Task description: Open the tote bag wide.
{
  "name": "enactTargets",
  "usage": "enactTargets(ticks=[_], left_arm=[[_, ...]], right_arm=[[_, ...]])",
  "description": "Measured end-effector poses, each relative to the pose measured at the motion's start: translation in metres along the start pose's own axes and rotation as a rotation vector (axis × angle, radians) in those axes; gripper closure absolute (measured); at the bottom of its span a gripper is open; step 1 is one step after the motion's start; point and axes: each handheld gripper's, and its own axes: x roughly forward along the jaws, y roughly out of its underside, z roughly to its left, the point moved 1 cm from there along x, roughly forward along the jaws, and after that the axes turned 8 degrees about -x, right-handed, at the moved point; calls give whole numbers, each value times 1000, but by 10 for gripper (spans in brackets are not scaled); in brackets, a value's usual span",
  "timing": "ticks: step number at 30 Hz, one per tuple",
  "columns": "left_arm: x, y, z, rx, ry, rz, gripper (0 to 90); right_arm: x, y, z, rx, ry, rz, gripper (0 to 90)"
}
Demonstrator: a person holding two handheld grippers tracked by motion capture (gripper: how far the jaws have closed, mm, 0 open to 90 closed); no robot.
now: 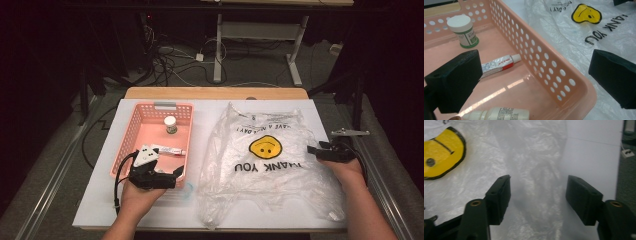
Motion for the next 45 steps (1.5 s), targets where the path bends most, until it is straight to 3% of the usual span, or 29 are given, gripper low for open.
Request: enactTargets(ticks=[3, 6, 11, 19, 21, 26, 35, 41, 45], left_arm=[[-1, 1, -2, 21, 2, -13, 0], [0, 1, -2, 22, 4, -9, 0], [2, 2, -3, 31, 7, 0, 0], [4, 1, -5, 32, 14, 3, 0], [3, 1, -5, 35, 12, 0, 0], [4, 0, -4, 32, 9, 4, 0], [2, 0, -7, 32, 23, -11, 0], [4, -3, -7, 11, 35, -26, 0], [8, -4, -10, 24, 44, -15, 0]], right_arm=[[-1, 2, 7, -50, -14, 4, 490], [-3, 3, 11, -65, -34, 3, 551], [-5, 5, 16, -84, -46, 3, 680], [-7, 7, 20, -98, -67, 5, 791], [-8, 8, 22, -96, -90, 3, 881], [-10, 9, 26, -112, -95, 1, 900], [-17, 12, 19, -26, -46, -70, 900], [-16, 8, 5, 47, 13, -95, 900], [-13, 2, -3, 66, 40, -111, 900]])
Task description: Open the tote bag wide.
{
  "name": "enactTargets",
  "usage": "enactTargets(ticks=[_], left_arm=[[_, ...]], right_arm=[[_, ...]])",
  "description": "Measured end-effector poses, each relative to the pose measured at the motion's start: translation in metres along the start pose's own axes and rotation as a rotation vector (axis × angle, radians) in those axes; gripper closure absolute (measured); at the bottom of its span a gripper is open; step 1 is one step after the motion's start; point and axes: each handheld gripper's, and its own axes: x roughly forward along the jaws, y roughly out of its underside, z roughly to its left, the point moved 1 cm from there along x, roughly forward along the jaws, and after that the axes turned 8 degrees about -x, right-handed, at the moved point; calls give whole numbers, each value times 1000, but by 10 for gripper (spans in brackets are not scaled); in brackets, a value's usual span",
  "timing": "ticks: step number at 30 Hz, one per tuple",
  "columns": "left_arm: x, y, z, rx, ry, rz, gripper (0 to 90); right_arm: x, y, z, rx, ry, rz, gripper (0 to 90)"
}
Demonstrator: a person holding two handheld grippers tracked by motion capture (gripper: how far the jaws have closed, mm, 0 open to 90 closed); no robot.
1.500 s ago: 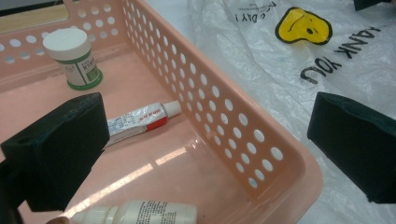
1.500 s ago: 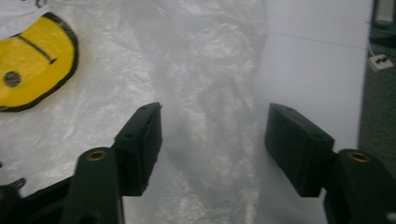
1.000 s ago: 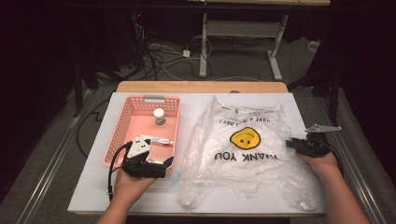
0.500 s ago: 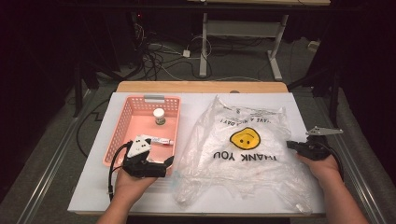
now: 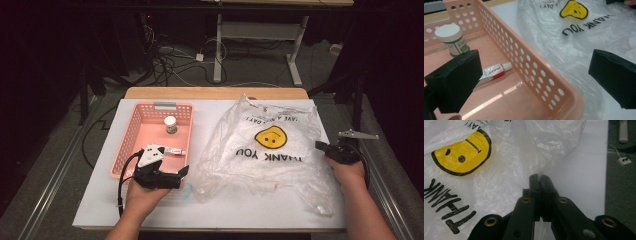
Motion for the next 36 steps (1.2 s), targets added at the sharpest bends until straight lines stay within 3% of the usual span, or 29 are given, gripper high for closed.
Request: enactTargets(ticks=[5, 6, 9, 12, 16, 18, 23, 25, 26, 28, 32, 36], left_arm=[[-2, -1, 0, 8, -5, -1, 0], [-3, -1, 0, 10, -9, -2, 0], [-5, 0, 1, 9, -9, -7, 0], [-7, 0, 1, 11, -12, -11, 0], [-6, 1, 0, 17, -8, -7, 0], [-6, 1, 0, 18, -6, -6, 0], [-7, 1, 2, 5, -1, -13, 0], [-8, 1, 2, 7, 3, -15, 0], [-7, 1, 2, 5, 4, -17, 0], [-7, 0, 3, 3, 8, -16, 0], [-5, -1, 3, 4, 18, -20, 0], [-7, -2, 2, 13, 27, -28, 0]], right_arm=[[5, -13, -15, 78, 76, -40, 900], [5, -13, -15, 78, 76, -40, 900], [2, -15, -19, 124, 135, -76, 900], [-6, -6, -15, 134, 187, -76, 900], [-17, 9, -8, 134, 184, -61, 900], [-32, 26, 4, 118, 173, -59, 884], [-54, 36, 21, 74, 156, -65, 854], [-67, 42, 33, 28, 152, -56, 843], [-67, 42, 33, 28, 152, -56, 843], [-75, 50, 46, -20, 148, -40, 840], [-82, 56, 61, -49, 144, -29, 819], [-87, 61, 68, -44, 121, -30, 819]])
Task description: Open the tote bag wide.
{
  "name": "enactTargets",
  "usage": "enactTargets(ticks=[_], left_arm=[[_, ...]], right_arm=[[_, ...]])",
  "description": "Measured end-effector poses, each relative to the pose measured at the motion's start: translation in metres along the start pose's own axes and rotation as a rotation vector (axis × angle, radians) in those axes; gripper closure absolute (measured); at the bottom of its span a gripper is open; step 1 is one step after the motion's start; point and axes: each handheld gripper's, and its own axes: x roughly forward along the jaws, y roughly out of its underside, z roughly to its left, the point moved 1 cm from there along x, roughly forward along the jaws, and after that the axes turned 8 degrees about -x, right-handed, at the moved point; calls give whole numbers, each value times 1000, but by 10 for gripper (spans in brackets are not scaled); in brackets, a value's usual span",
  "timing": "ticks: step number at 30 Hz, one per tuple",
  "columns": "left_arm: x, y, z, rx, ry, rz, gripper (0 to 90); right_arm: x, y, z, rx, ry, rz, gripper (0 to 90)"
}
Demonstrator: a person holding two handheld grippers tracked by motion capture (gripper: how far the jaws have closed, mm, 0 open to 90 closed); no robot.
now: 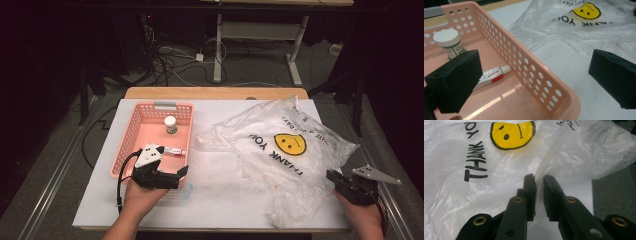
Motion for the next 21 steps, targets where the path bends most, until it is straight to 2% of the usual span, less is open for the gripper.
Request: enactTargets(ticks=[4, 7, 10, 13, 15, 16, 18, 19, 21], left_arm=[[0, 0, 0, -4, 4, -6, 0], [-1, 0, 0, -2, 8, -8, 0], [-1, 0, -1, 2, 11, -13, 0], [0, 1, -2, 9, 12, -17, 0], [0, 1, -2, 10, 13, -18, 0], [-1, 1, -2, 13, 12, -19, 0], [-1, 1, -2, 11, 10, -27, 0], [-1, 1, -1, 7, 11, -30, 0], [-1, 2, -1, 2, 14, -31, 0]], right_arm=[[-10, 6, 15, -11, -38, 5, 818], [-15, 8, 20, -8, -54, -4, 818], [-12, 10, 25, -18, -74, 7, 811], [-9, 10, 24, -15, -77, 16, 797], [-8, 11, 22, 8, -80, 14, 766], [-10, 11, 19, 11, -78, 2, 709], [-12, 11, 18, 15, -79, -6, 695], [-15, 10, 14, 21, -76, -30, 648], [-18, 9, 13, 25, -69, -42, 627]])
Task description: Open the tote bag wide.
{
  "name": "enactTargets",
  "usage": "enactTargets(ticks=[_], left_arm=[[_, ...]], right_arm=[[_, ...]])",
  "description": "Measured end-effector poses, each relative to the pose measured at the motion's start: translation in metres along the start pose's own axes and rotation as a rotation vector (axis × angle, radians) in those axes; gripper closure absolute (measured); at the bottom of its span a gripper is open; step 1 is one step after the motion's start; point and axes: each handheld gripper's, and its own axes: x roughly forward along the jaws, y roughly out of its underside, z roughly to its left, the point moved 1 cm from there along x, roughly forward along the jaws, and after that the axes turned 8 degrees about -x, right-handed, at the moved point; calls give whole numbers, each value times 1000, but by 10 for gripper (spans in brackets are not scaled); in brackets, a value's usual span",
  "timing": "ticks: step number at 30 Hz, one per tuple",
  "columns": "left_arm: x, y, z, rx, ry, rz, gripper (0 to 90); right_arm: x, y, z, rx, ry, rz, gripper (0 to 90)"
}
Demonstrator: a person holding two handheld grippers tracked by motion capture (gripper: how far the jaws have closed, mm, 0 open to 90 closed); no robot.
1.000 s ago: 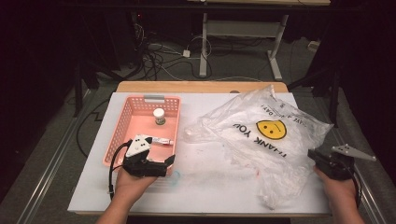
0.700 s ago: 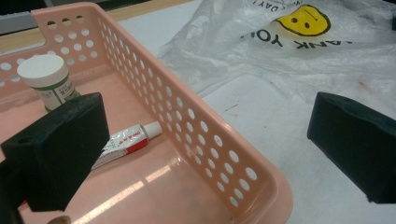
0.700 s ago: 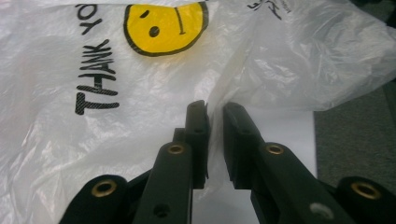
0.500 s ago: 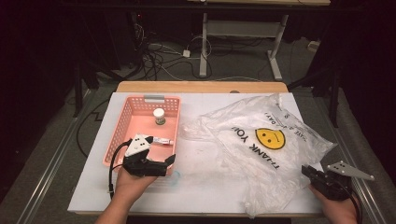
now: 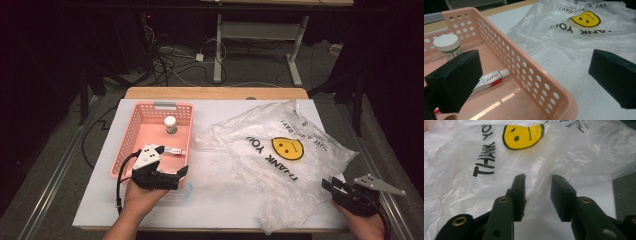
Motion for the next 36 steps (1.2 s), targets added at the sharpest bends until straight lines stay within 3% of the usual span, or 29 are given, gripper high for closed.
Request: enactTargets(ticks=[3, 17, 20, 21, 22, 25, 28, 32, 36], left_arm=[[0, 0, 0, -2, 5, 1, 0], [0, 0, 0, 2, 1, -8, 0], [0, 0, 0, 4, -3, -7, 0], [0, 0, 0, 4, -5, -7, 0], [0, 0, 0, 4, -7, -5, 0], [2, 0, 0, 8, -11, 3, 0], [3, 1, -1, 10, -11, 10, 0], [3, 0, -1, 6, -9, 20, 0], [4, 1, 0, 2, -10, 28, 0]], right_arm=[[-9, -3, -3, 20, 5, -46, 582], [-20, -8, 5, -20, -24, -95, 535], [-19, -10, 8, -29, -40, -114, 462], [-16, -12, 10, -39, -58, -130, 374], [-16, -12, 10, -39, -58, -130, 374], [-7, -18, 18, -59, -102, -150, 163], [-2, -23, 23, -85, -114, -155, 129], [8, -36, 33, -111, -130, -163, 0], [18, -49, 39, -129, -130, -157, 0]])
